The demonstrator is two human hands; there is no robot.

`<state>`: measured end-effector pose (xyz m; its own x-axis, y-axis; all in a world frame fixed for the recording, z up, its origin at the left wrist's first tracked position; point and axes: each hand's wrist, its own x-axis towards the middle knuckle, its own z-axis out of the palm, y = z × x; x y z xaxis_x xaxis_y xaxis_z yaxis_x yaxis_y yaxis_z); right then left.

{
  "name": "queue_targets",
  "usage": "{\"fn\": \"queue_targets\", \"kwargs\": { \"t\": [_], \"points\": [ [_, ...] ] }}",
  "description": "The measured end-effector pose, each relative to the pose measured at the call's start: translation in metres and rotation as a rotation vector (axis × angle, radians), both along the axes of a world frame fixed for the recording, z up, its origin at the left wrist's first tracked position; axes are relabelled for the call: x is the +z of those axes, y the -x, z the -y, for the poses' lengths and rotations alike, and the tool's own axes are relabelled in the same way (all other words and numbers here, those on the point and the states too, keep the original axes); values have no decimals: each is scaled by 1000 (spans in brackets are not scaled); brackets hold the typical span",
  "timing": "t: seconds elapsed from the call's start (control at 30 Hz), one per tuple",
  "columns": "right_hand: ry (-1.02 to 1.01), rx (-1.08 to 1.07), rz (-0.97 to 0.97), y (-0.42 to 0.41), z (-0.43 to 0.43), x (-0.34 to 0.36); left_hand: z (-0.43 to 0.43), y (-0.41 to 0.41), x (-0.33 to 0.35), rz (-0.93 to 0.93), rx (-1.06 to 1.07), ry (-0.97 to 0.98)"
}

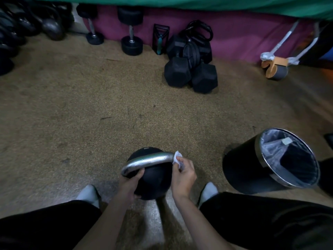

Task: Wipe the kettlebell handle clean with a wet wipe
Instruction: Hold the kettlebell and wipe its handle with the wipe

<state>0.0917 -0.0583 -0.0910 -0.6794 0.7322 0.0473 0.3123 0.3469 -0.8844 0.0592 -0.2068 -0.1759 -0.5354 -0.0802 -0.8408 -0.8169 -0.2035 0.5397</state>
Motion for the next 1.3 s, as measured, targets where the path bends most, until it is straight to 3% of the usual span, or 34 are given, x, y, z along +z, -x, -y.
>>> {"fn": "queue_targets", "kwargs": {
  "t": [0.63,1.07,1.3],
  "points": [
    [-92,122,-16,3,-3,14,0,0,1,13,7,-3],
    [-171,258,103,9,-16,24,0,-1,6,-19,15,-42],
    [-226,343,272,27,-25,34,-1,-2,10,-10,19,-57]
  ]
}}
